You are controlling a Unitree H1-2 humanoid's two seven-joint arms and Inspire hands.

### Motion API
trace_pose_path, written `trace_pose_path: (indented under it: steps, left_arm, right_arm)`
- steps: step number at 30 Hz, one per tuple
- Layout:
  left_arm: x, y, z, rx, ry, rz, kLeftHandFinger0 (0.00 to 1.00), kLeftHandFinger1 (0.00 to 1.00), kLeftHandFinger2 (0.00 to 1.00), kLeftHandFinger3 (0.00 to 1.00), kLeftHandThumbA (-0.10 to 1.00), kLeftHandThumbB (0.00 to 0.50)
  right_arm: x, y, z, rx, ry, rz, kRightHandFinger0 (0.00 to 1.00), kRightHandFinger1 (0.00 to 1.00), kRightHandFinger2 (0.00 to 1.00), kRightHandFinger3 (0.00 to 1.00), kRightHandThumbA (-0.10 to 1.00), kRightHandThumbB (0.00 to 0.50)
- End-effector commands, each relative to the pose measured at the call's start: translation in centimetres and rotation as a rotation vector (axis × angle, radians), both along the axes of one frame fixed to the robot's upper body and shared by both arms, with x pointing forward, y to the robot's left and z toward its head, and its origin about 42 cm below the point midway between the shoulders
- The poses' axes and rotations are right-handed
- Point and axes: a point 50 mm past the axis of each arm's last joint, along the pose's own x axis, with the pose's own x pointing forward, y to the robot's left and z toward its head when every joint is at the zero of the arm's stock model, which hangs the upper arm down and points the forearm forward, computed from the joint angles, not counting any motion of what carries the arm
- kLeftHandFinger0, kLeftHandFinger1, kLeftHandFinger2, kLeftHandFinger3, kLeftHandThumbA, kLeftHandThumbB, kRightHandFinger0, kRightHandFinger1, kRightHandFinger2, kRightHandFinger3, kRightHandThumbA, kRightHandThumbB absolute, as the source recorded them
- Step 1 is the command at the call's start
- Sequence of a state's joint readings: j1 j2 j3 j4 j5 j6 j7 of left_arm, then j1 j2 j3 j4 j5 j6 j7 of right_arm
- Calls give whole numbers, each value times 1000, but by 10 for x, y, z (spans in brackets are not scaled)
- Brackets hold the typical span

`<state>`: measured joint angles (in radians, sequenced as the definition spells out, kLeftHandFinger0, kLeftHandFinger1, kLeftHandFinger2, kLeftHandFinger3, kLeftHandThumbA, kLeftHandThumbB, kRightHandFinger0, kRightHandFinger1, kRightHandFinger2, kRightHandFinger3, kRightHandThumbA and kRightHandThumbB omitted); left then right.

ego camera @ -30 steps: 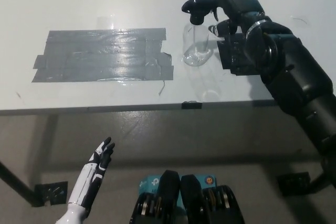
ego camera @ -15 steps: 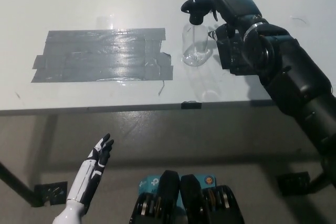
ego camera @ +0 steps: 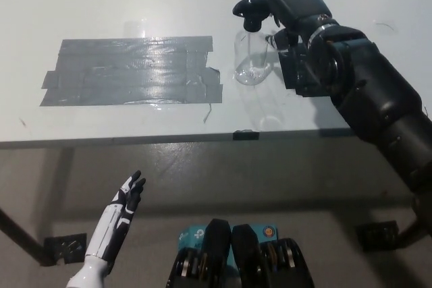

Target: The robot grabs the black lid of the spray bottle on the desk and places it on the black area of the desk

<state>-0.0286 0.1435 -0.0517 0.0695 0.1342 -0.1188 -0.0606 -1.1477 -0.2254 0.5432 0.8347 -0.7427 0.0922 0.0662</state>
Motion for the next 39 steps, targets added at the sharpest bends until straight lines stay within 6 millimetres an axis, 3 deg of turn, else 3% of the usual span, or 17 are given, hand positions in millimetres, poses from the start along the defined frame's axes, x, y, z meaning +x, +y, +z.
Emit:
trace_pose_path:
  steps: [1, 5, 14, 28, 31, 33, 34, 35, 36, 37, 38, 39]
  left_arm:
    - [5, 4, 10, 11, -51, -18, 1000, 1000, 1000, 1000, 1000, 188]
    - [3, 3, 9, 6, -55, -25, 1000, 1000, 1000, 1000, 1000, 161]
    - [6, 0, 12, 33, -53, -48, 1000, 1000, 1000, 1000, 1000, 154]
    - [5, 3, 11, 38, -49, -57, 1000, 1000, 1000, 1000, 1000, 128]
    - [5, 2, 11, 39, -53, -56, 1000, 1000, 1000, 1000, 1000, 122]
    - [5, 2, 10, 44, -46, -58, 1000, 1000, 1000, 1000, 1000, 127]
    - [4, 1, 9, 34, -41, -57, 1000, 1000, 1000, 1000, 1000, 127]
    - [4, 1, 9, 34, -42, -58, 1000, 1000, 1000, 1000, 1000, 120]
    - [5, 1, 9, 35, -49, -61, 1000, 1000, 1000, 1000, 1000, 110]
    - [6, 1, 9, 30, -47, -59, 1000, 1000, 1000, 1000, 1000, 115]
    - [7, 1, 10, 32, -50, -62, 1000, 1000, 1000, 1000, 1000, 111]
    - [7, 1, 11, 37, -53, -66, 1000, 1000, 1000, 1000, 1000, 104]
  right_arm:
    - [6, 8, 54, -63, -128, -9, 1000, 1000, 1000, 1000, 669, 500]
    - [7, 8, 54, -75, -126, -13, 1000, 1000, 1000, 1000, 638, 500]
    - [9, 10, 56, -95, -113, -29, 1000, 1000, 1000, 1000, 597, 496]
    - [15, 6, 40, -110, -58, -57, 1000, 1000, 1000, 1000, 581, 482]
    - [17, 8, 40, -113, -52, -66, 1000, 1000, 1000, 1000, 583, 451]
    - [21, 10, 41, -135, -29, -85, 1000, 1000, 1000, 1000, 602, 382]
    - [24, 9, 39, -108, -24, -78, 1000, 1000, 1000, 1000, 536, 336]
    - [25, 8, 38, -69, -20, -67, 1000, 878, 860, 946, 476, 285]
    - [26, 7, 38, -52, -12, -72, 417, 427, 504, 697, 481, 252]
    - [27, 8, 39, -55, -17, -78, 137, 184, 270, 517, 556, 213]
    - [27, 9, 39, -49, -30, -80, 27, 42, 153, 390, 596, 213]
    - [27, 9, 40, -45, -38, -82, 1, 34, 128, 352, 661, 213]
